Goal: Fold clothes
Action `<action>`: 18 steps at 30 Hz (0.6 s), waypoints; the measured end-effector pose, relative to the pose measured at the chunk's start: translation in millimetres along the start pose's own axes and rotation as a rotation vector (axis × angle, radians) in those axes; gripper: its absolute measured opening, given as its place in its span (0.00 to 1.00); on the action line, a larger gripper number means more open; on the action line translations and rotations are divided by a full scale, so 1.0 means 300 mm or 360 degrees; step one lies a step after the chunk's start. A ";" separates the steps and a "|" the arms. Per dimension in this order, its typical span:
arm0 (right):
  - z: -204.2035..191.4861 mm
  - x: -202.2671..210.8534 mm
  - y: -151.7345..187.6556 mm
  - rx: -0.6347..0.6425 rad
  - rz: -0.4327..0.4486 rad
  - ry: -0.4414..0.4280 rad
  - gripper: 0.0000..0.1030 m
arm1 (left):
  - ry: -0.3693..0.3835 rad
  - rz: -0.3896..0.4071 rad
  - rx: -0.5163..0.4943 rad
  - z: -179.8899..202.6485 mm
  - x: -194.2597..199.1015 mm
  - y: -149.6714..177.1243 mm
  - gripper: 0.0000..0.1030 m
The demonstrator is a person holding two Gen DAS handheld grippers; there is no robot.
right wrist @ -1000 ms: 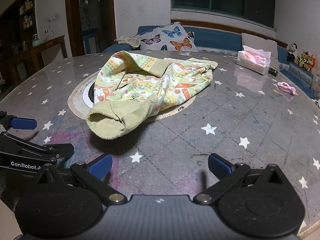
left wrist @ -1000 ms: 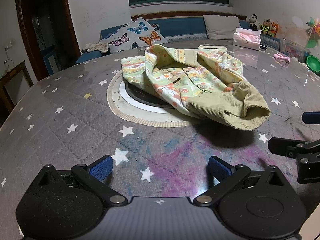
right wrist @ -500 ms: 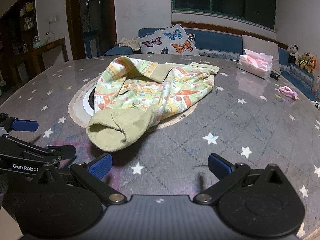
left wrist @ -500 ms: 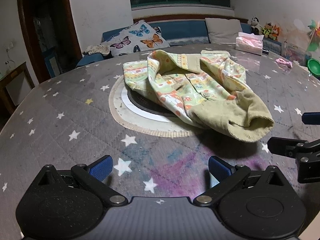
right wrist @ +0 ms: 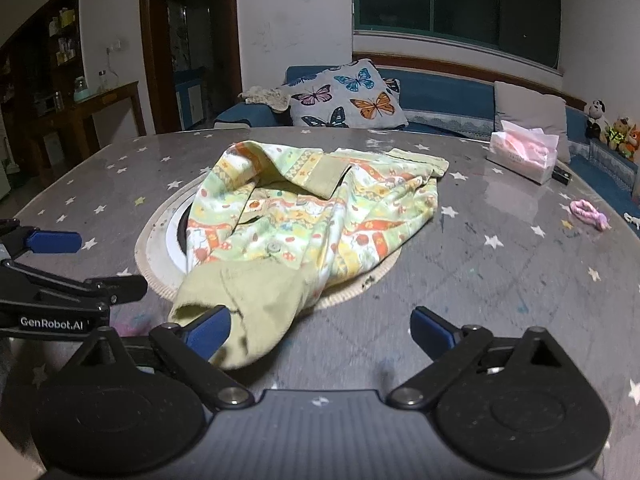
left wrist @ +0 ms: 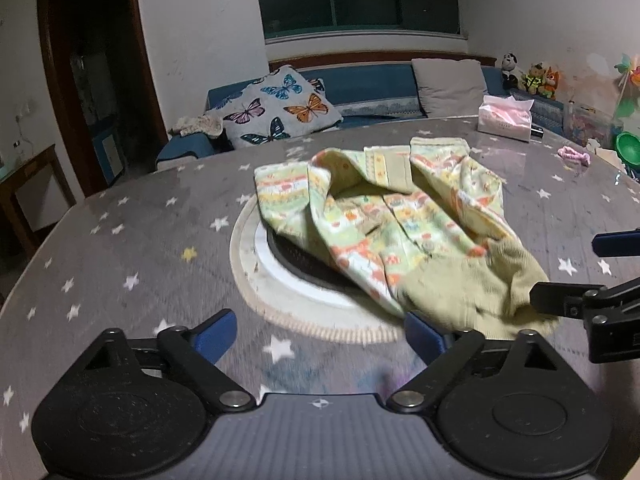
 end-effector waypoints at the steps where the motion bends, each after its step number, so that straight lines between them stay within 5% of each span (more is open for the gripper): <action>1: 0.008 -0.011 -0.010 -0.0005 -0.0003 0.0001 0.92 | 0.0002 0.0008 -0.0006 0.001 -0.009 -0.016 0.82; 18: 0.244 -0.285 -0.275 -0.0147 -0.0072 0.0056 0.73 | 0.0004 0.0044 -0.0093 0.015 -0.332 -0.304 0.67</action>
Point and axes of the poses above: each gripper's, at about its wrist camera, not at the fingertips, and x roughly against the way its jaws point, z to its right, y to its underside, the point moved 5 cm from there along -x, roughly the way its jaws point, and after that the axes turned 6 degrees about x, right-handed, at the moved point
